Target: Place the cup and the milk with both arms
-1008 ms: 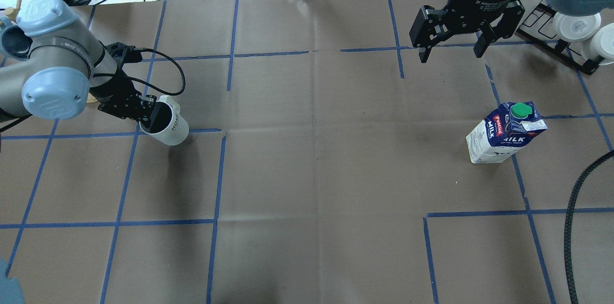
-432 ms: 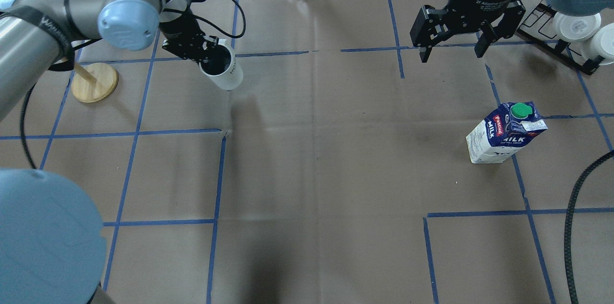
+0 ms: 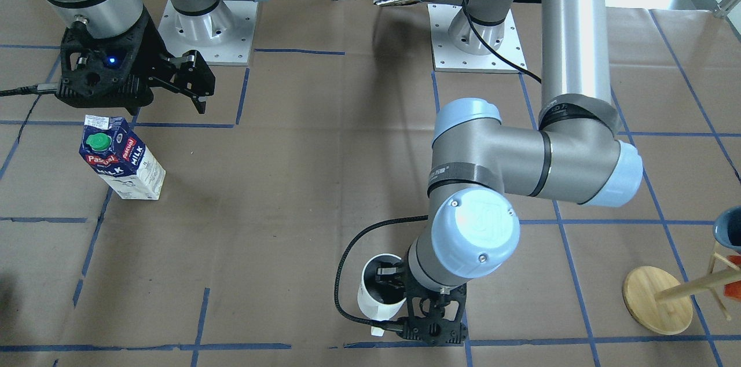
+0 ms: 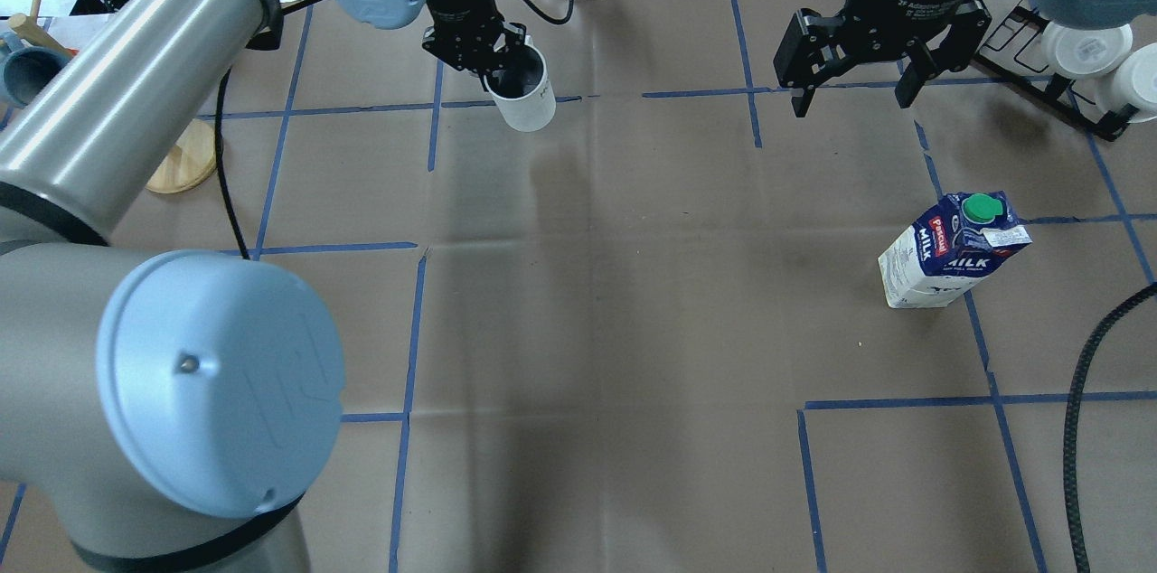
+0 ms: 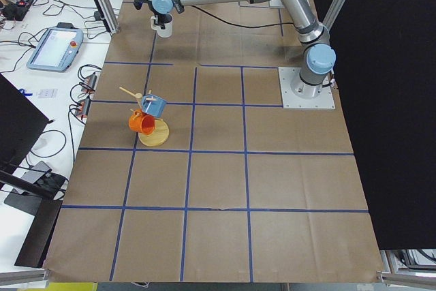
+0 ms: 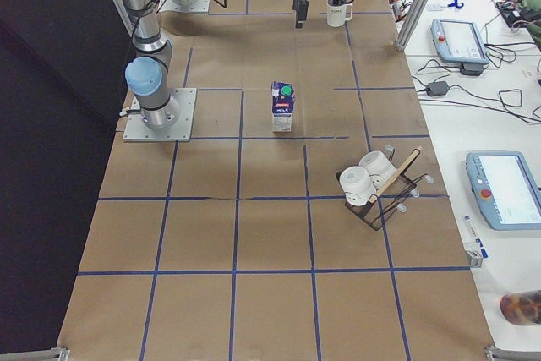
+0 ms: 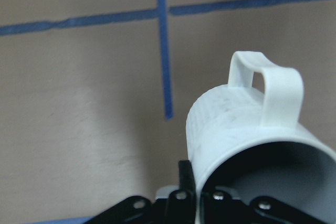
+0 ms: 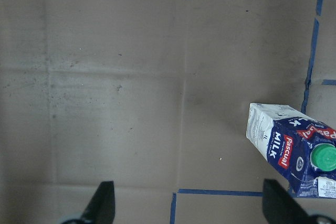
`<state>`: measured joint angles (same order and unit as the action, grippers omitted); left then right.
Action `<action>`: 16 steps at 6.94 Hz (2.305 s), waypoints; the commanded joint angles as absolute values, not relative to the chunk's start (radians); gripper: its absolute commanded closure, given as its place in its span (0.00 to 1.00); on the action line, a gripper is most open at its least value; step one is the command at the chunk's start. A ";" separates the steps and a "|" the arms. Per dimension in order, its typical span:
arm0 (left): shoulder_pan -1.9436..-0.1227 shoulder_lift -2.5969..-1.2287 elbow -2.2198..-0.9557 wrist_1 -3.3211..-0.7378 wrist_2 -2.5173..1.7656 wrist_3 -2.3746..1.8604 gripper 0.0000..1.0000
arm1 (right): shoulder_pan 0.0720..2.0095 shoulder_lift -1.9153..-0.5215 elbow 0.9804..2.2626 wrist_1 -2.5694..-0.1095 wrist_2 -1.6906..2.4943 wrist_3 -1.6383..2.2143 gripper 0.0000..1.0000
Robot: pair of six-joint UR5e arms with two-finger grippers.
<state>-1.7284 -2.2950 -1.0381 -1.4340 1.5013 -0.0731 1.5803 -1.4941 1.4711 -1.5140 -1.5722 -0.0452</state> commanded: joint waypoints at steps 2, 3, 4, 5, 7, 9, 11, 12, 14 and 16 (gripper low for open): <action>-1.752 -2.371 -0.988 -1.477 1.505 -0.097 1.00 | 1.580 -1.494 1.473 -1.513 -1.572 -0.046 0.00; -1.752 -2.387 -0.985 -1.468 1.497 -0.100 1.00 | 1.580 -1.494 1.471 -1.514 -1.572 -0.048 0.00; -1.756 -2.396 -0.983 -1.468 1.499 -0.122 1.00 | 1.580 -1.494 1.471 -1.514 -1.572 -0.048 0.00; -1.758 -2.395 -0.983 -1.468 1.497 -0.136 1.00 | 1.578 -1.494 1.473 -1.514 -1.572 -0.048 0.00; -1.766 -2.396 -0.986 -1.471 1.511 -0.140 0.99 | 1.549 -1.494 1.473 -1.511 -1.575 -0.084 0.00; -1.767 -2.398 -0.988 -1.477 1.514 -0.140 0.72 | 1.539 -1.494 1.473 -1.508 -1.575 -0.094 0.00; -1.767 -2.402 -0.985 -1.479 1.514 -0.140 0.70 | 1.539 -1.496 1.473 -1.508 -1.577 -0.097 0.00; -1.769 -2.386 -0.986 -1.480 1.514 -0.140 0.20 | 1.525 -1.494 1.473 -1.508 -1.578 -0.145 0.00; -1.763 -2.309 -0.976 -1.582 1.516 -0.137 0.00 | 1.412 -1.503 1.486 -1.505 -1.578 -0.278 0.00; -1.746 -2.162 -1.020 -1.698 1.582 -0.054 0.01 | 1.271 -1.545 1.573 -1.532 -1.571 -0.410 0.00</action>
